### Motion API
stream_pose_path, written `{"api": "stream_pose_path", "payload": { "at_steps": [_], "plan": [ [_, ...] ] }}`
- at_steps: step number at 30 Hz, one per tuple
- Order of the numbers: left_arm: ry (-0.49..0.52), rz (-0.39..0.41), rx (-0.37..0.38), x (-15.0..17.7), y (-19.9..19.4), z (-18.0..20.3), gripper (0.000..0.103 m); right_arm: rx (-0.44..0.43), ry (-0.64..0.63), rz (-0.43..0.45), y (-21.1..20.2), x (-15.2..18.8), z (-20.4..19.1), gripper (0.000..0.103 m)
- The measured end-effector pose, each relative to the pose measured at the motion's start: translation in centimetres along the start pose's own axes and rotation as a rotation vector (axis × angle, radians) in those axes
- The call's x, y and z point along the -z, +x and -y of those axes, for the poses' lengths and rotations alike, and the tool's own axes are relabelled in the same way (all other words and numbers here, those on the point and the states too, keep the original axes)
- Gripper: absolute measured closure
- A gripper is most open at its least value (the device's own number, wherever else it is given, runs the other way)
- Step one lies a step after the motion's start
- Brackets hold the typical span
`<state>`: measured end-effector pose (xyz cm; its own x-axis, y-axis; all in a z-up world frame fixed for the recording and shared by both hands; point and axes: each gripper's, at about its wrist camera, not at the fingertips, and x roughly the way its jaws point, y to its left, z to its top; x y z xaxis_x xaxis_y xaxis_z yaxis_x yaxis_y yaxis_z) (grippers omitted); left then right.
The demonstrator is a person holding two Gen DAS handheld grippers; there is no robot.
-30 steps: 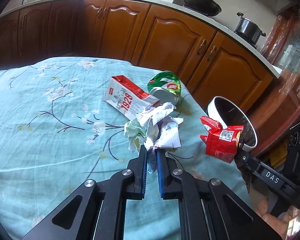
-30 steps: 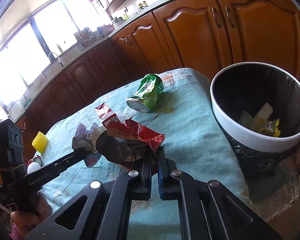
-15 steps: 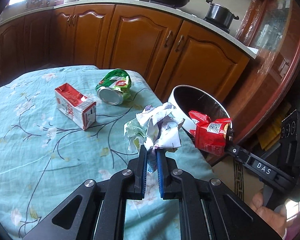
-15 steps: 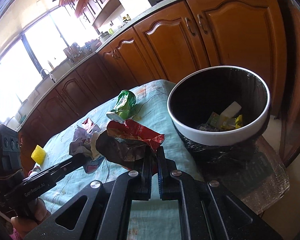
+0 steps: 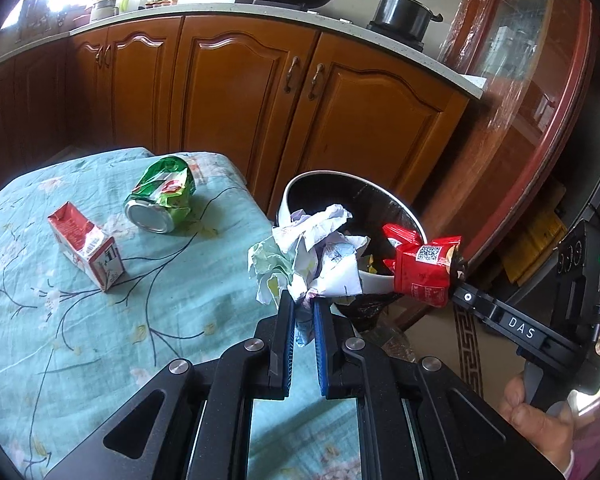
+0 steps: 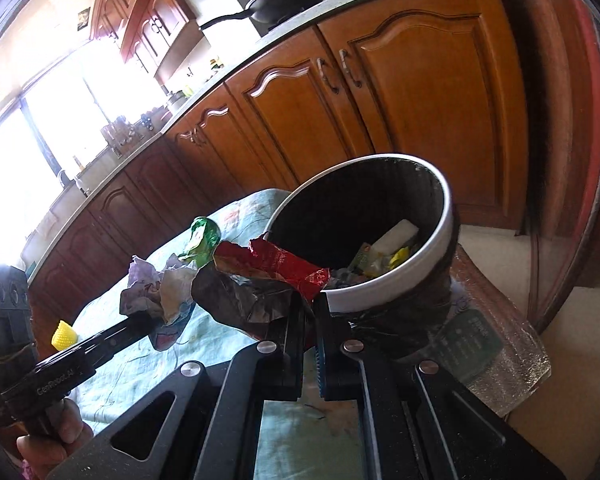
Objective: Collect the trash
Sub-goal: 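Carry the red chip bag and white paper over the bin opening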
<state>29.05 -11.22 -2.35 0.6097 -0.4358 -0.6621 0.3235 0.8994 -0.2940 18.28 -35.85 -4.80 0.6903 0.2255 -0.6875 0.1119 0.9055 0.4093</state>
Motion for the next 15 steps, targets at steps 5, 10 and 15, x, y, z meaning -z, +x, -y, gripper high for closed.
{"api": "stream_pose_path", "payload": {
  "at_steps": [5,10,15],
  "plan": [
    [0.027,-0.011,0.010,-0.9,1.5,1.3,0.095,0.022,0.024,0.005,0.0,-0.7,1.7,0.099],
    [0.054,-0.025,0.011,-1.9,3.2,2.5,0.095,0.042,0.027,0.013,0.2,-1.7,2.8,0.099],
    [0.065,-0.050,0.004,-3.1,5.4,3.5,0.095,0.061,0.030,0.003,1.1,-3.0,3.6,0.099]
  ]
}}
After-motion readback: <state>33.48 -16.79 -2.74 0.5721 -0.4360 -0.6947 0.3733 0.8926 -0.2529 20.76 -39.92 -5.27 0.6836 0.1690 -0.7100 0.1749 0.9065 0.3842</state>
